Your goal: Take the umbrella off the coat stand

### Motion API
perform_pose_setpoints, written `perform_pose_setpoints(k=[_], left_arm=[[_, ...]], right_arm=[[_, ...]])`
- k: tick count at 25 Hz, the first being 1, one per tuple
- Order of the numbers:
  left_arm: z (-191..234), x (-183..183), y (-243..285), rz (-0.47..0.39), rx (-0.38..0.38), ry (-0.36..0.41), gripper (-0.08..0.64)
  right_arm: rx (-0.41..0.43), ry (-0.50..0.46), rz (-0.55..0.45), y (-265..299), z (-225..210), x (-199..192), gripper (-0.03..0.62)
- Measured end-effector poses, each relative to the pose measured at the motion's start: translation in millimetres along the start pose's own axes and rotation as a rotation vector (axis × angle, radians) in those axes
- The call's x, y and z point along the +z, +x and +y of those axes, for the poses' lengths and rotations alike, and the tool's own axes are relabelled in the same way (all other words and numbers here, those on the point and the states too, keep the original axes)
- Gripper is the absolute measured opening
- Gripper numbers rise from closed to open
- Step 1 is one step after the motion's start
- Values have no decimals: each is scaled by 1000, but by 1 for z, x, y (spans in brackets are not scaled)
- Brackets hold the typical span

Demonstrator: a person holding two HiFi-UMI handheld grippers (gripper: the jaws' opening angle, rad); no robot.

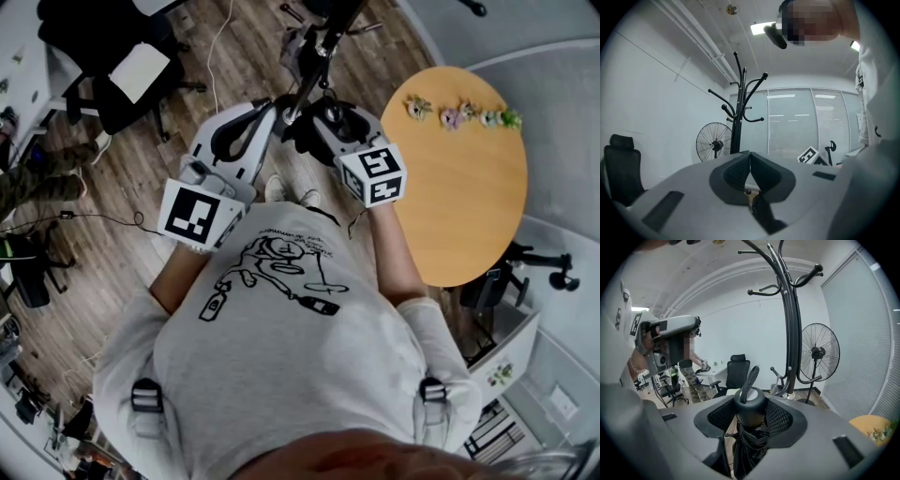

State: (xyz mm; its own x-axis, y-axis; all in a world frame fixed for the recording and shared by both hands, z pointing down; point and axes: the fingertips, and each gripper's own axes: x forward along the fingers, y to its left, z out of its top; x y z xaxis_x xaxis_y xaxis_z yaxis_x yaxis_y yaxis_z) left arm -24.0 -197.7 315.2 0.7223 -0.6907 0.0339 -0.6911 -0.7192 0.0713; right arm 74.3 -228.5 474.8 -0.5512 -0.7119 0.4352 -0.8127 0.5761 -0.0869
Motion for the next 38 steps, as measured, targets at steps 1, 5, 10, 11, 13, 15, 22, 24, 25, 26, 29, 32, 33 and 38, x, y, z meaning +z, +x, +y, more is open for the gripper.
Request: perform_pose_setpoints(k=[1,5,10,11,13,15,22,24,25,26,29,32,33,38], left_arm=[[0,-1,1,3,0,-4,9],[-1,-2,4,1,-5,2,9],[-2,-1,6,-3,-9,9,9],[-2,-2,5,0,-8,2,9],[-3,-1,5,1,-8,-2,9],[-4,0,4,-1,-8,-1,9],[-2,5,5,-14,-10,16,9],[-1,3,6,-8,-9,7,9],[-1,2,6,-6,-10,2,9],[-1,3,6,-8,-11,2,9],[-1,6,7,-17,-13,11,9],[0,6,8,-14,-12,4,9],[0,6,8,-14,-12,4,9],[-1,5,9,-13,-13,-3,9]], right_arm=[[2,-1,-3,-4,0,3,213],[0,-21,-17,-21,4,21,213],[-1,-46,-54,-44,10,50,213],[0,-49,-62,-49,11,56,213],[2,-54,-75,-59,15,68,213],[0,-63,-87,-68,18,78,213],[-17,-89,-129,-94,24,107,213],[-16,-91,-139,-100,25,112,213],[-14,-93,-143,-103,27,114,213],[-13,-95,-145,-106,28,116,213],[-27,-96,-144,-114,30,122,213],[-17,-116,-173,-120,34,129,213],[-17,-119,-177,-121,34,130,213],[-19,-108,-157,-123,34,125,213]])
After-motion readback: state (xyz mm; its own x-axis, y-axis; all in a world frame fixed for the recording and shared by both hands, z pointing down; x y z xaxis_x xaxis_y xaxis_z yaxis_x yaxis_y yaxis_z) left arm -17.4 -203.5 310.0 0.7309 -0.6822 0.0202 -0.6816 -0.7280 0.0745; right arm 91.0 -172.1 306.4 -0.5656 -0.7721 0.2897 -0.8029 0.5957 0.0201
